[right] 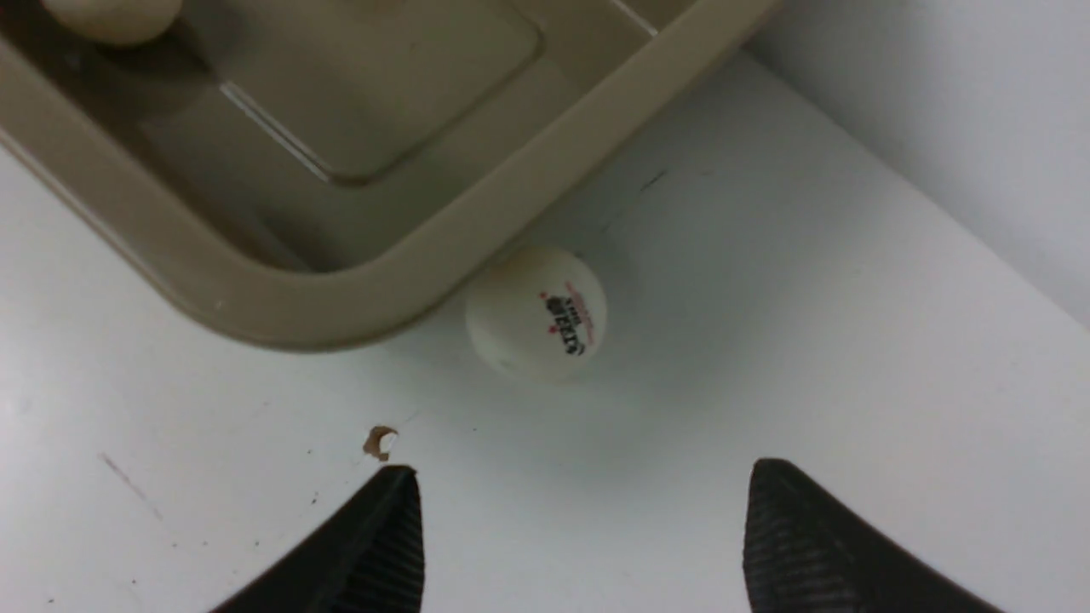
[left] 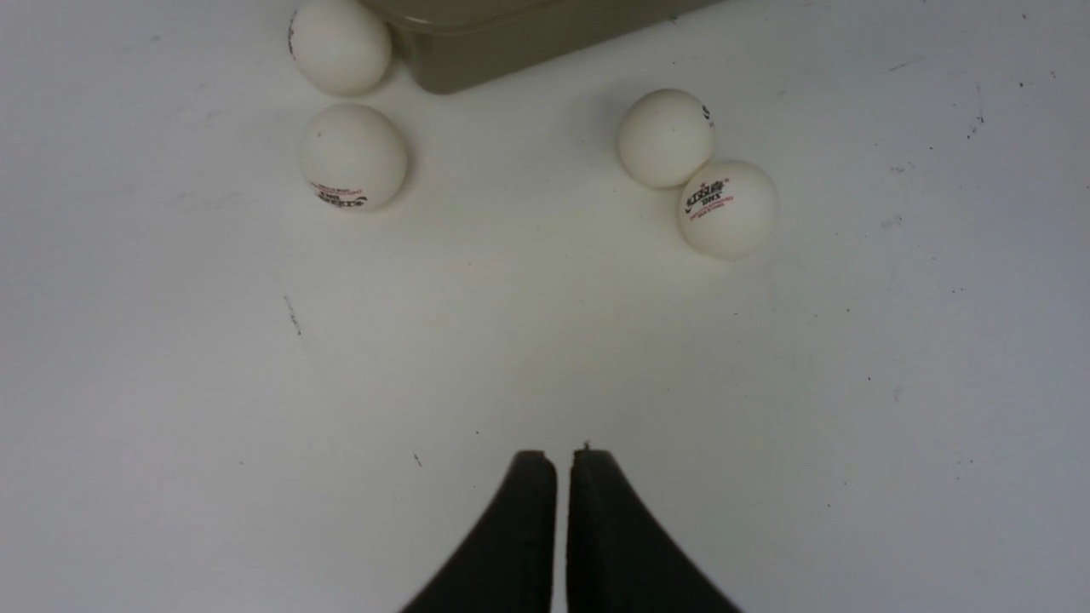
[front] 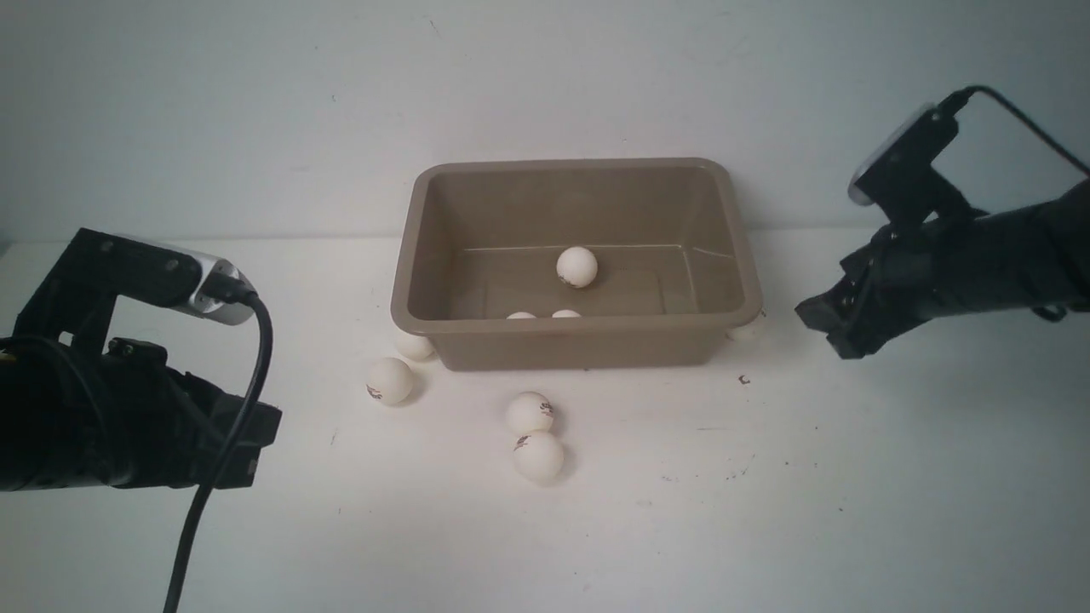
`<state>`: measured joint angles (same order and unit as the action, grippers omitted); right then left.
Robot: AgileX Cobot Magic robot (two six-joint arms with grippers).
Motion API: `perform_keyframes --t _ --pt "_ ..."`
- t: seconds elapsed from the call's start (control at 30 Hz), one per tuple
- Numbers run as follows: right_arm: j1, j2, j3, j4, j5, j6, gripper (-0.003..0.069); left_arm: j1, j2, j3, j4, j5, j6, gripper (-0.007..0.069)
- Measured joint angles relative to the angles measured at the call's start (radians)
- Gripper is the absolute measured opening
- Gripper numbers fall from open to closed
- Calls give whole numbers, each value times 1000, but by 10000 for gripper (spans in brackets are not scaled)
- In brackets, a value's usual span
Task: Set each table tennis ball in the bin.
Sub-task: Use the right arm to clamp the table tennis ball closest to it
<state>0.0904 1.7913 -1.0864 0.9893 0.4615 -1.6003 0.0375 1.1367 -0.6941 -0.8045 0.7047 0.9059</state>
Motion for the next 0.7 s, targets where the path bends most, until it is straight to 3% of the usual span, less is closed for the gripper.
perform_keyframes --t 0.33,0.7 --pt "0 118 0 181 36 -279 462 0 0 0 0 1 2 9" --pt "0 148 -14 371 26 -481 462 0 0 0 0 0 9 9"
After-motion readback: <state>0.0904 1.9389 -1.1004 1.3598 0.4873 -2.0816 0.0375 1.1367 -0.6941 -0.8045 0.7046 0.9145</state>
